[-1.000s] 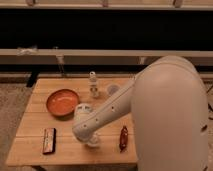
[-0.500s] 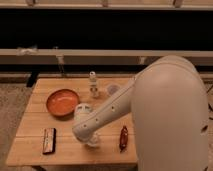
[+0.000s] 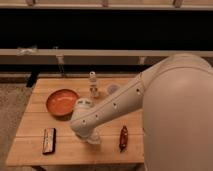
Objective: Wipe the white sponge on the table
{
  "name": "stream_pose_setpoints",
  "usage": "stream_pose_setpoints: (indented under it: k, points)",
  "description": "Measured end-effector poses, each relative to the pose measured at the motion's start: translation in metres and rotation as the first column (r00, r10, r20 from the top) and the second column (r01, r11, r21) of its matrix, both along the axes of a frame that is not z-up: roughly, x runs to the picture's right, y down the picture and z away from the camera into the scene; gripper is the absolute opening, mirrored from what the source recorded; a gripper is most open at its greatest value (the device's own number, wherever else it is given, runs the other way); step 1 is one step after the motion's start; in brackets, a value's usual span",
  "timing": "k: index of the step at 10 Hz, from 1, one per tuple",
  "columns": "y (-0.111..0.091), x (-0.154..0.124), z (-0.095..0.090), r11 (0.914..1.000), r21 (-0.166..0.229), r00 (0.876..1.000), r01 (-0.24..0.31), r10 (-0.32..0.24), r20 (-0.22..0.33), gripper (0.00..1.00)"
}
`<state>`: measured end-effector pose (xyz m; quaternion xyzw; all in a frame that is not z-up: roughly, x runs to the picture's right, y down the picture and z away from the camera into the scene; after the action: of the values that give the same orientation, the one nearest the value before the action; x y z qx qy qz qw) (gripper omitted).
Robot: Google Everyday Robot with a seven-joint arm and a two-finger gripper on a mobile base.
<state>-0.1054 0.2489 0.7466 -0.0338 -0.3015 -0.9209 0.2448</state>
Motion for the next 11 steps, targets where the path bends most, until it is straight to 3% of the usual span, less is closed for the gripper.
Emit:
stream_pose_setpoints:
  k: [6,11]
  points:
    - [0.000,-0.002,0.002,0.9999,-0.016,1.000,-0.001,0.001,0.005,0.14]
    - [-0.029,0.043,0.039,0.9974,-0.017,0.995,-0.070,0.068,-0.078,0.14]
